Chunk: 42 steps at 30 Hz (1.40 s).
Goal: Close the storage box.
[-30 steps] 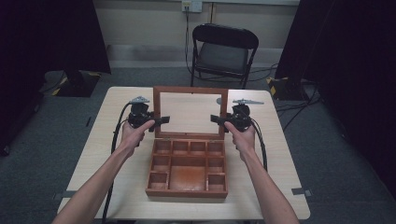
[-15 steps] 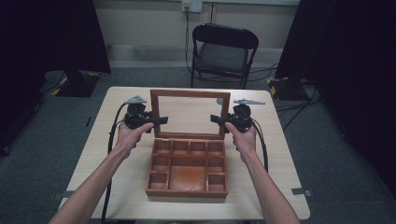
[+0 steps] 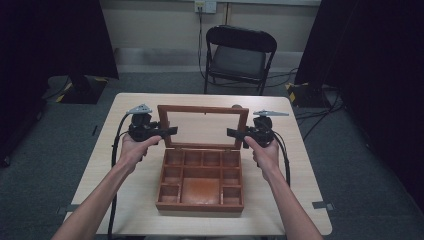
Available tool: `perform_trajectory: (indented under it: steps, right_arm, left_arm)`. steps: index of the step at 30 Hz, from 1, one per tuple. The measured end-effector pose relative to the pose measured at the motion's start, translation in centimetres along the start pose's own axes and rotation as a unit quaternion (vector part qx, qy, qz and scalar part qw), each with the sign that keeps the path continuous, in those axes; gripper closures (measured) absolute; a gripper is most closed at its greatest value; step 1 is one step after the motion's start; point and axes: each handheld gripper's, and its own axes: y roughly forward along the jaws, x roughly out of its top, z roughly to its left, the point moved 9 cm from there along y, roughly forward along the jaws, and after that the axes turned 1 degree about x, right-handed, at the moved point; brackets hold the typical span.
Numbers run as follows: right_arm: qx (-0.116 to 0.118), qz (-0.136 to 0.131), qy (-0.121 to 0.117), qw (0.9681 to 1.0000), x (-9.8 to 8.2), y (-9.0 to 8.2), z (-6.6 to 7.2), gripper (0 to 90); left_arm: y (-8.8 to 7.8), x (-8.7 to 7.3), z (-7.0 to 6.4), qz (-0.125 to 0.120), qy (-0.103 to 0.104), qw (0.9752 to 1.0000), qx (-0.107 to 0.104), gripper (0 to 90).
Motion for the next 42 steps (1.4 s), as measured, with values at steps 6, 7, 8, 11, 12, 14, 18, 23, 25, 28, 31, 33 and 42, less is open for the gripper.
perform_trajectory:
  steps: [6, 7, 8, 11, 12, 14, 18, 23, 25, 28, 31, 33, 42]
  right_arm:
    - [-0.003, -0.002, -0.002, 1.0, -0.4, -0.4, 0.3, 37.7]
    - [-0.003, -0.002, -0.002, 1.0, -0.4, -0.4, 0.3, 37.7]
    - [-0.005, 0.001, 0.004, 1.0, -0.6, -0.5, 0.4, 36.8]
    - [-0.005, -0.002, 0.0, 1.0, -0.8, -0.7, 0.6, 36.6]
    - [-0.006, -0.001, -0.001, 1.0, -0.8, -0.8, 0.6, 36.5]
    - [-0.007, 0.0, -0.001, 1.0, -0.9, -0.8, 0.7, 36.5]
    - [-0.009, 0.002, -0.003, 1.0, -1.1, -1.2, 0.9, 36.4]
    - [-0.005, 0.001, -0.004, 1.0, -1.3, -1.3, 1.0, 35.8]
    - [-0.005, 0.004, -0.008, 0.9999, -1.3, -1.5, 1.1, 35.8]
    - [-0.002, 0.007, -0.012, 0.9999, -1.7, -1.7, 1.3, 34.5]
    - [-0.002, 0.007, -0.014, 0.9999, -1.8, -1.7, 1.4, 33.6]
    - [-0.005, 0.013, -0.016, 0.9998, -2.0, -1.9, 1.6, 32.1]
    - [-0.008, 0.016, -0.021, 0.9996, -2.8, -2.3, 1.9, 30.1]
  left_arm:
    - [-0.4, -0.3, -0.5, 0.001, 0.008, 1.0, 0.001, 46.9]
    - [-0.4, -0.3, -0.5, 0.001, 0.008, 1.0, 0.001, 46.8]
    - [-0.4, -0.4, -0.7, 0.002, 0.011, 0.9999, 0.005, 46.5]
    - [-0.5, -0.4, -0.9, 0.002, 0.011, 0.9999, 0.009, 44.8]
    - [-0.7, -0.4, -1.0, 0.003, 0.013, 0.9998, 0.011, 44.8]
    - [-0.8, -0.4, -1.1, 0.001, 0.012, 0.9999, 0.01, 44.5]
    - [-1.1, -0.5, -1.3, -0.003, 0.005, 0.9999, 0.01, 42.4]
    - [-1.3, -0.7, -1.3, -0.002, 0.002, 0.9999, 0.016, 34.1]
    - [-1.5, -0.8, -1.2, -0.003, 0.004, 0.9999, 0.013, 32.7]
    - [-1.6, -1.0, -1.4, -0.001, -0.005, 0.9999, 0.01, 30.7]
    - [-1.8, -1.4, -1.4, 0.005, -0.002, 0.9999, 0.015, 29.8]
    - [-2.0, -1.8, -1.4, 0.011, -0.002, 0.9998, 0.019, 29.3]
    - [-2.6, -2.2, -2.2, 0.01, 0.009, 0.9999, 0.0, 33.2]
